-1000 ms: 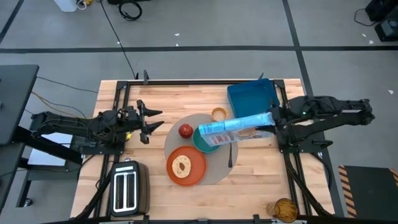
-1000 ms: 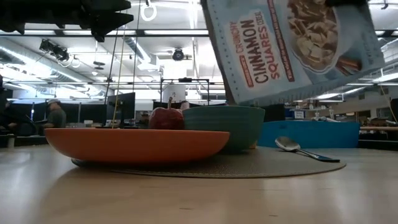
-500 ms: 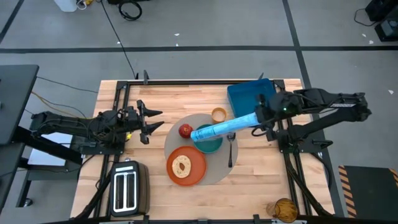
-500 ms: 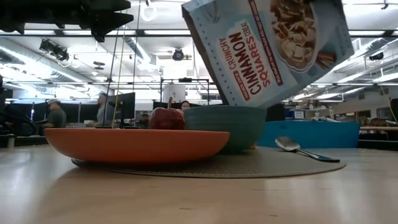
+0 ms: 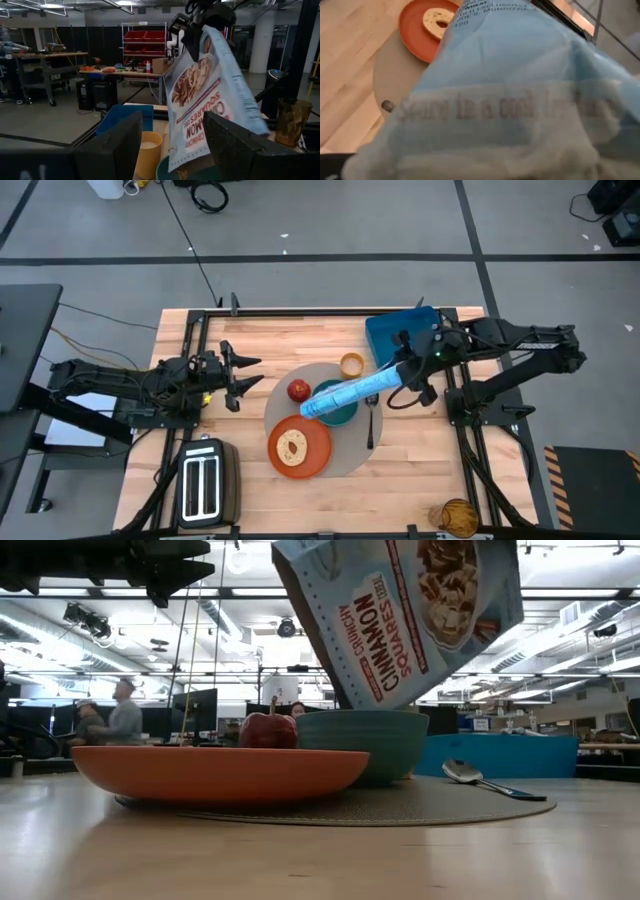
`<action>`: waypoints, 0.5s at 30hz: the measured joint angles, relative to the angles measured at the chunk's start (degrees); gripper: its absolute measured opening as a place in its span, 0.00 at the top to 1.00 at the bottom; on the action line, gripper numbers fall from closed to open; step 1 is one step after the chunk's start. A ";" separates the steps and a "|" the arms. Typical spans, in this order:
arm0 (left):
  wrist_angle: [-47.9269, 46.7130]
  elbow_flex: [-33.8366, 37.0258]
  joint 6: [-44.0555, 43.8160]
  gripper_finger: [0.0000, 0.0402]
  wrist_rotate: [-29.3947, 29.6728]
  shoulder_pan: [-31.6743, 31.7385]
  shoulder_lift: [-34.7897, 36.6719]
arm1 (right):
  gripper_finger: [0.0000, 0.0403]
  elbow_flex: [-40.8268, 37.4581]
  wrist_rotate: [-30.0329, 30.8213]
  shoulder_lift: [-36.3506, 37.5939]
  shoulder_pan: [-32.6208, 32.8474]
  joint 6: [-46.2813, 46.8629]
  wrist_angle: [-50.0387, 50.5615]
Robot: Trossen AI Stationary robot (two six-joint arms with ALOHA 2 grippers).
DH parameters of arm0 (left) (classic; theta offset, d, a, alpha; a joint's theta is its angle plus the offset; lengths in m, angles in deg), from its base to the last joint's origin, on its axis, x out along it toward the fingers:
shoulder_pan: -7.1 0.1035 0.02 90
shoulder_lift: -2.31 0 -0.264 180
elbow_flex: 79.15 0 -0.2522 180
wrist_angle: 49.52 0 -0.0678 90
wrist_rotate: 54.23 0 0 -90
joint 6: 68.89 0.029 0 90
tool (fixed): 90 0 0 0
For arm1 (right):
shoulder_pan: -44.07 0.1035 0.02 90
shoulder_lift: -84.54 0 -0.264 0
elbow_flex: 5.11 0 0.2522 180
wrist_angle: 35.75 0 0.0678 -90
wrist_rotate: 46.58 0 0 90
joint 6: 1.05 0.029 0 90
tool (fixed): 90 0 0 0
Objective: Arrange a breakfast setting
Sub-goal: Pour the cereal into the blue bowl
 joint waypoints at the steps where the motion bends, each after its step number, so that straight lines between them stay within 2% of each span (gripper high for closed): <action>1: 0.00 0.00 0.00 0.46 0.00 0.00 0.00 | 0.62 0.81 -0.01 -0.59 0.30 -0.84 0.42; 15: 0.00 0.00 -0.02 0.46 0.00 -0.01 0.00 | 0.62 15.35 1.75 -12.00 2.18 -4.06 13.03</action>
